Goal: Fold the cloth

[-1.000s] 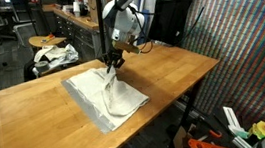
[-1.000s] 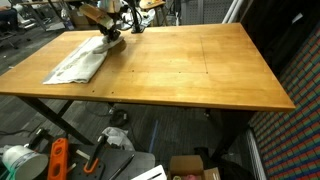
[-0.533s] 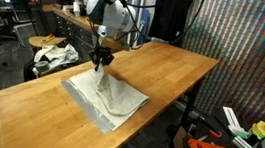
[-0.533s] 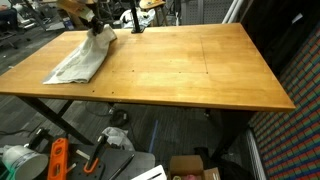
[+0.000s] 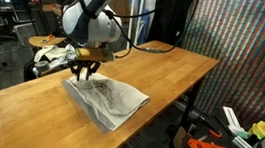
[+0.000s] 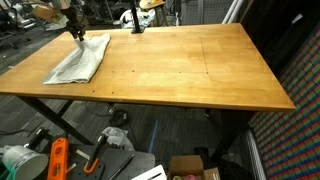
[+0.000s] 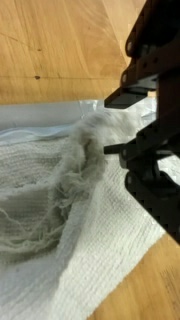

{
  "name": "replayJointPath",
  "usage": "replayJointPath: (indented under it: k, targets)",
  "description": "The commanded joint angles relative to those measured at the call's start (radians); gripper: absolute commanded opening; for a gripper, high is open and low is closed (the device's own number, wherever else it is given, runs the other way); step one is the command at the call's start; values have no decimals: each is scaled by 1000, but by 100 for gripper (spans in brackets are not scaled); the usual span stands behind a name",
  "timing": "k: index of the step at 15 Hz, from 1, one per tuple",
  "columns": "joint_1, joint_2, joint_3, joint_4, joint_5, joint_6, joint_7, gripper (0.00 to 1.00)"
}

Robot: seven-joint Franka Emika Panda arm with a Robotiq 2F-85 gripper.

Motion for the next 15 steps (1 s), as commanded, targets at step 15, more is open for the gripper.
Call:
replayJointPath:
  k: [15]
  targets:
    - [179, 43, -244, 85, -312, 40, 379, 100]
